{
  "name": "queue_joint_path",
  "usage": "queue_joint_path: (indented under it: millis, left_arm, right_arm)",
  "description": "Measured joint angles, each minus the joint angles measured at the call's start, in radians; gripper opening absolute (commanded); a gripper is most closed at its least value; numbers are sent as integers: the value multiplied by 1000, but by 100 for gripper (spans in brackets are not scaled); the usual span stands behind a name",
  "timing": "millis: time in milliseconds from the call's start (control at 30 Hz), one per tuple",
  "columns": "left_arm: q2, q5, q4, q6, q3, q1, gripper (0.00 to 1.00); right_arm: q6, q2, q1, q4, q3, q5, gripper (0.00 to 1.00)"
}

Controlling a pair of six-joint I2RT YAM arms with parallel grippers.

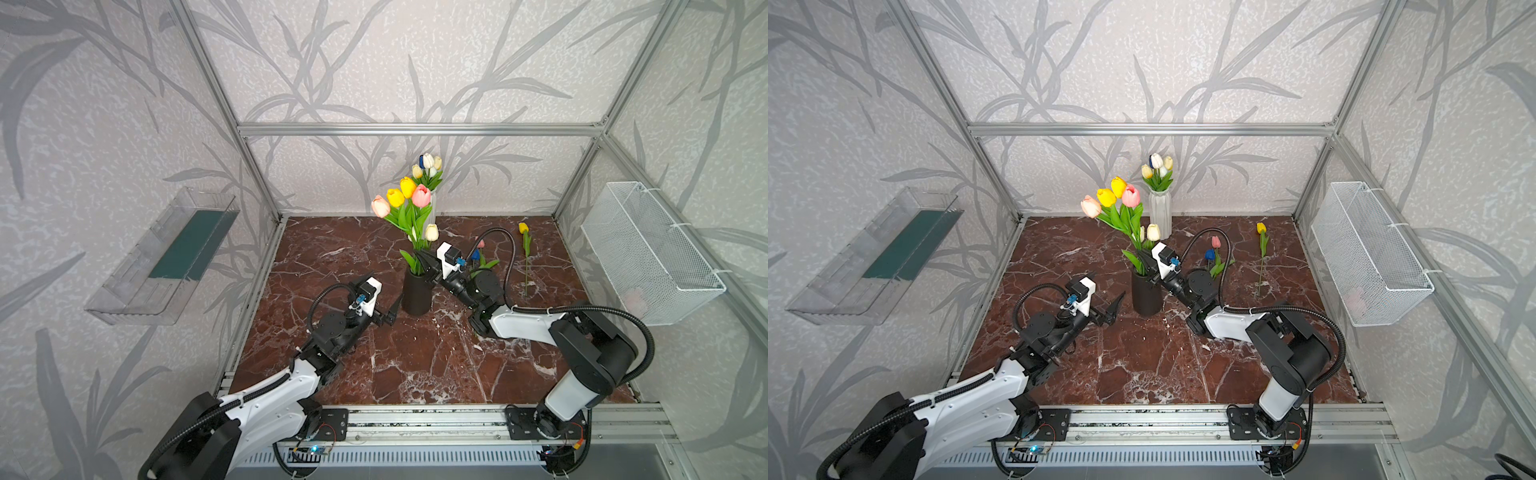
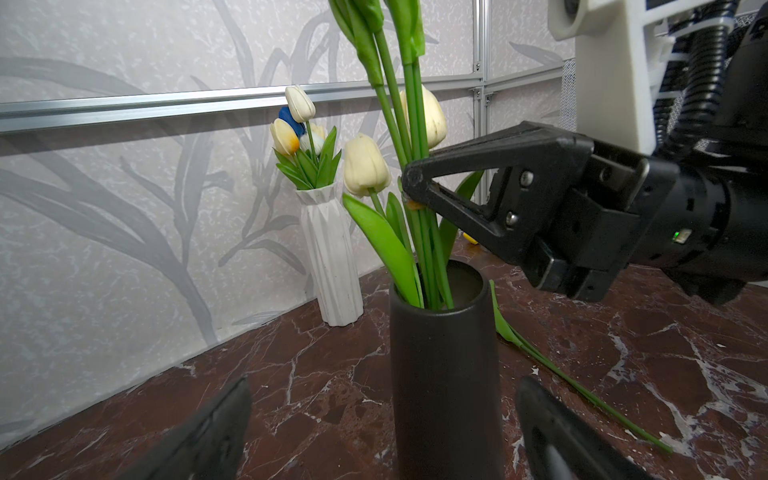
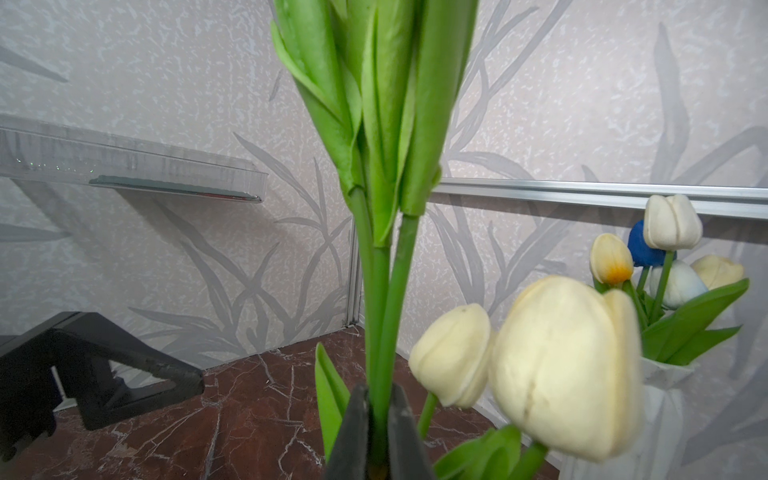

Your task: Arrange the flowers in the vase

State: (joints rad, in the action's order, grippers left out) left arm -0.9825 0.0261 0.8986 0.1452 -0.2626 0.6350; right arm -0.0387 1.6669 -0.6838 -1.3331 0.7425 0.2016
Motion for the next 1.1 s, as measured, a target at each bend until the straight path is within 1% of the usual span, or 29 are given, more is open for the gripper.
queue_joint_path:
  millis: [133, 200, 300, 367, 400, 500, 567, 667, 733, 833, 1000, 1100]
  left_arm:
    - [0, 0, 2, -1, 6, 0, 99]
    - [0, 0, 2, -2, 6, 0, 99]
    - [3, 0, 4, -3, 10, 0, 99]
    - [7, 0, 3, -3, 10, 0, 99]
    - [11, 0, 0, -3, 10, 0, 99]
    - [23, 0, -7, -3, 10, 0, 100]
    - [27, 0, -8, -2, 10, 0, 99]
    - [29, -5, -11, -2, 10, 0, 99]
    - [28, -16, -17, 0, 9, 0, 98]
    - [27, -31, -52, 15, -3, 0, 93]
    - [26, -35, -102, 31, -36, 0, 92]
    - [36, -61, -133, 11, -45, 0, 93]
  right_arm:
    - [1, 0, 0, 4, -4, 0, 10]
    - [2, 0, 0, 10, -9, -1, 17]
    - [3, 0, 0, 18, -16, -3, 24]
    - [3, 0, 0, 21, -19, -4, 32]
    - [3, 0, 0, 22, -20, -4, 35]
    - [3, -3, -1, 30, -21, -3, 35]
    - [2, -12, -4, 40, -22, -3, 26]
    - [-2, -23, -5, 55, -22, -3, 22]
    - [-5, -24, -5, 60, -22, -3, 21]
    - [-7, -24, -5, 61, -23, -7, 20]
    - [-6, -26, -5, 64, -31, -10, 20]
    - [0, -52, -5, 89, -34, 3, 22]
